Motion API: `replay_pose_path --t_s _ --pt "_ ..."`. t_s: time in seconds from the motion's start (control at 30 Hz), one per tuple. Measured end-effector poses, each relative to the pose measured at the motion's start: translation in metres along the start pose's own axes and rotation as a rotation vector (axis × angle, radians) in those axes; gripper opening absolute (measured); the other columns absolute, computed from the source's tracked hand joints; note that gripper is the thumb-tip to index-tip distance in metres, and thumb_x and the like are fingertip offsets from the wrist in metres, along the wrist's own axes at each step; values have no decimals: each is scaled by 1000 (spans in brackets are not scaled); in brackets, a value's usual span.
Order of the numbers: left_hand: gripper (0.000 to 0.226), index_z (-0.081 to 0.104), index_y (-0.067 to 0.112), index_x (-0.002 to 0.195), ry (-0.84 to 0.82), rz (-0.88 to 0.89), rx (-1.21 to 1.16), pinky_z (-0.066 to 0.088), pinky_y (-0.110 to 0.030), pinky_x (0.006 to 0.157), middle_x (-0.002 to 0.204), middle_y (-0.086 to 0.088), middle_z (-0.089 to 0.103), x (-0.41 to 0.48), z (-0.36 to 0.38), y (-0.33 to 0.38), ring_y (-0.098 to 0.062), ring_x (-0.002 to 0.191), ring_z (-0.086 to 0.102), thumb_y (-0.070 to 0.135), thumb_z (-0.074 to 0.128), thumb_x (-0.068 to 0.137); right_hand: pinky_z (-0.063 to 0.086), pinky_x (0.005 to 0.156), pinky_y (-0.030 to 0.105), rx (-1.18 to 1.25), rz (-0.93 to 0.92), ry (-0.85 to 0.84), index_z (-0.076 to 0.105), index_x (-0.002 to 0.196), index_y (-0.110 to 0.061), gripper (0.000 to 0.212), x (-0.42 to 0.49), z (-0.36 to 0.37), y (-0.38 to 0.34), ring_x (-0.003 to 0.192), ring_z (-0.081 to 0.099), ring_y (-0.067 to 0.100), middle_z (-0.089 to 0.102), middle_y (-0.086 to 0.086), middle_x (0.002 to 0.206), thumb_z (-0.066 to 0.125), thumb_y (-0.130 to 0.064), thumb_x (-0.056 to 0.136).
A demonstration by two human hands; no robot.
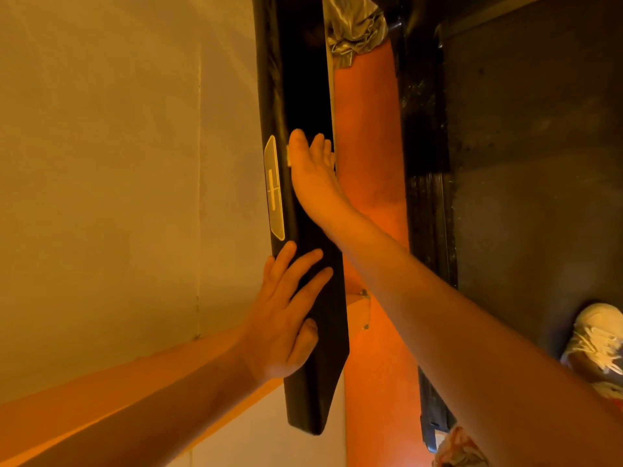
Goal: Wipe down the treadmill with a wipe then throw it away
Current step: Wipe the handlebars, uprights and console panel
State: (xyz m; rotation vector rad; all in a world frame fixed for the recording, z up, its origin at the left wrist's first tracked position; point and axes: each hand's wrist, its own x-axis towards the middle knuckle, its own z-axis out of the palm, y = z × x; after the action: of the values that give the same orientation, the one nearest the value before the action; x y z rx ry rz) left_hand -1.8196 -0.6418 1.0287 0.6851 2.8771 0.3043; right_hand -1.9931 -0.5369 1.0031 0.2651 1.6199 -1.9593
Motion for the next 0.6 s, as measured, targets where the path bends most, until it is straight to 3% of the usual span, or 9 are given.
replay_pose_path --t_s 0.13,0.37,0.6 --pt "56 45 6 144 5 17 -7 24 -68 115 157 -14 34 0 0 1 -40 155 13 25 40 92 -2 126 44 4 82 66 -1 163 -10 70 12 -2 -7 158 -7 25 -6 11 172 18 -52 110" --pt "58 52 -1 142 -23 -16 32 23 -66 117 158 -17 35 2 -1 2 -41 155 13 28 44 92 0 126 45 13 25 67 -2 163 -11 72 1 8 0 158 -6 26 -4 10 172 20 -53 110" --pt "60 49 1 145 -38 -51 54 22 -66 118 159 -15 34 3 -4 6 -37 156 10 27 46 91 4 126 47 34 102 79 3 164 -10 69 6 1 -18 158 -1 27 0 11 172 20 -50 110"
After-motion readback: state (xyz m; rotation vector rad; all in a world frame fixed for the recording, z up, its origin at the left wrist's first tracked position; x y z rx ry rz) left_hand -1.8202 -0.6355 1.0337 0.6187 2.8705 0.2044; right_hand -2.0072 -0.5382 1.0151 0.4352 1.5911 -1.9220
